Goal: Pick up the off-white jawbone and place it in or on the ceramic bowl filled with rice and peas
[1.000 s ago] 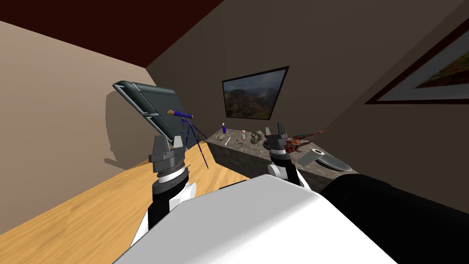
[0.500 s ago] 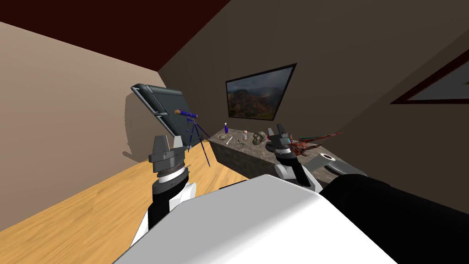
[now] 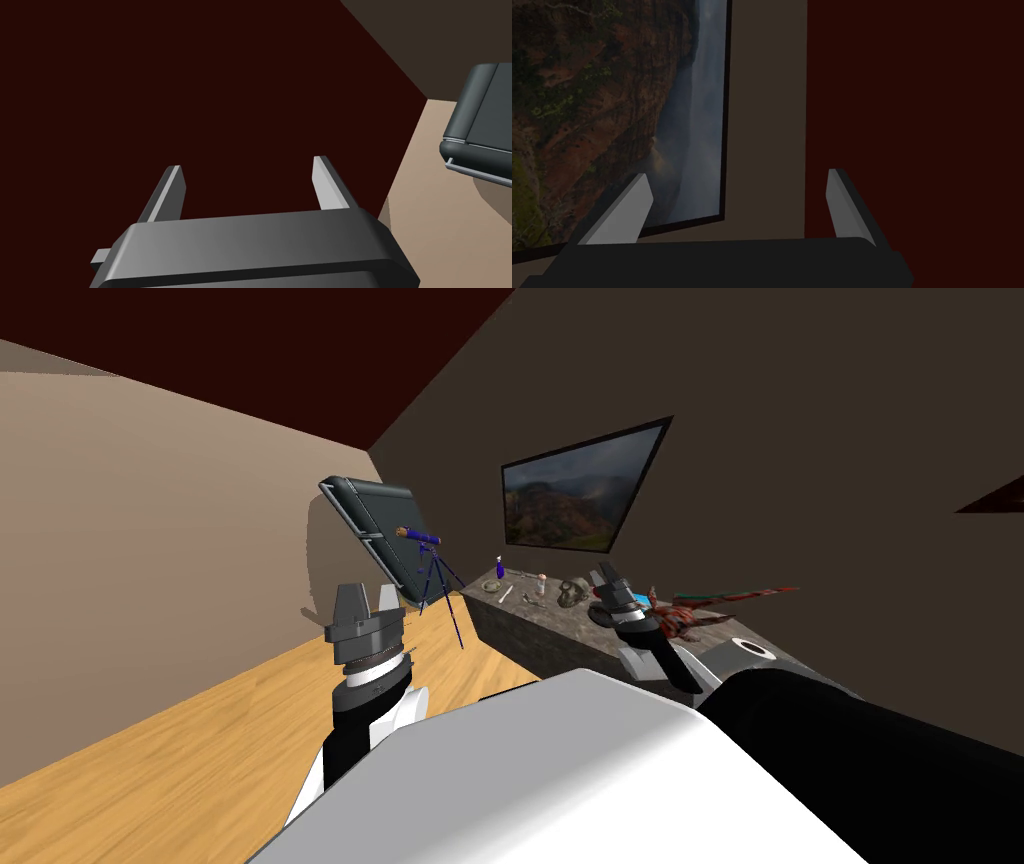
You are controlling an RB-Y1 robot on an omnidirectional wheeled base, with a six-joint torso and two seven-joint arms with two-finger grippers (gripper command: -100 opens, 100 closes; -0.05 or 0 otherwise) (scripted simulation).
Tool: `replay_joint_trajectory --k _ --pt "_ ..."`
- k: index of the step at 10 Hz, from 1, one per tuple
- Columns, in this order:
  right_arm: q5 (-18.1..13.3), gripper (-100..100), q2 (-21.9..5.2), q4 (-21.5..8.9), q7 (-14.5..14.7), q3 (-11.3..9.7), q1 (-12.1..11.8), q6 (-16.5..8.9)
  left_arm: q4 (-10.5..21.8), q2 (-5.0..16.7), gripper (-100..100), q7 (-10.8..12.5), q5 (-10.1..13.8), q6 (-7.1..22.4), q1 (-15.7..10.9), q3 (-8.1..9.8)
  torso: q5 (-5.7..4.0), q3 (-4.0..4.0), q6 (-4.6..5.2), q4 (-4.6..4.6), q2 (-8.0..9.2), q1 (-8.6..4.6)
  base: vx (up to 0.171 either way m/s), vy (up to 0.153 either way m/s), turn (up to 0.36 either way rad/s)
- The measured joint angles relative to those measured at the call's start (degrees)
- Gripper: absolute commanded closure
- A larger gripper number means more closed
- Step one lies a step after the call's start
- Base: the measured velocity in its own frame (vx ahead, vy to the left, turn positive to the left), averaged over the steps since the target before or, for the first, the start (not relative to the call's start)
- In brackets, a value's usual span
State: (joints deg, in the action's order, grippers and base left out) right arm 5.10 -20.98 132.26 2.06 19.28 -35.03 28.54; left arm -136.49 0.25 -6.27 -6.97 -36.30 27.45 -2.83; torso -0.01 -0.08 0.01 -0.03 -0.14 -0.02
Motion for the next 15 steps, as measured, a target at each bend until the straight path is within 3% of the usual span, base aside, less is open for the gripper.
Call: replay_joint_trajectory --k 3,6,13,15 --pt "-0.8 -100 -5.5 -3.0 1.2 2.8 -2.1 -1.3 0.0 0.0 0 0.0 0.0 0.0 0.0 0.0 0.01 -0.06 -0.03 -0.02 -0.11 0.05 0.05 0.013 0.145" --pt "-2.0 -100 -10.3 -4.9 2.5 4.3 -4.2 -2.5 0.0 0.0 0 0.0 0.0 0.0 0.0 0.0 0.02 -0.05 -0.03 -0.02 -0.09 0.11 0.043 0.022 0.11" --pt "-5.4 -100 -21.3 -11.5 5.3 5.9 -9.0 -3.4 0.0 0.0 0 0.0 0.0 0.0 0.0 0.0 0.04 -0.09 -0.02 -0.04 -0.15 0.17 0.069 0.032 0.109" --pt "-6.7 -100 -24.4 -13.5 6.1 6.5 -11.5 -3.3 0.0 0.0 0 0.0 0.0 0.0 0.0 0.0 0.03 -0.13 0.01 -0.05 -0.21 0.15 0.073 0.033 0.069"
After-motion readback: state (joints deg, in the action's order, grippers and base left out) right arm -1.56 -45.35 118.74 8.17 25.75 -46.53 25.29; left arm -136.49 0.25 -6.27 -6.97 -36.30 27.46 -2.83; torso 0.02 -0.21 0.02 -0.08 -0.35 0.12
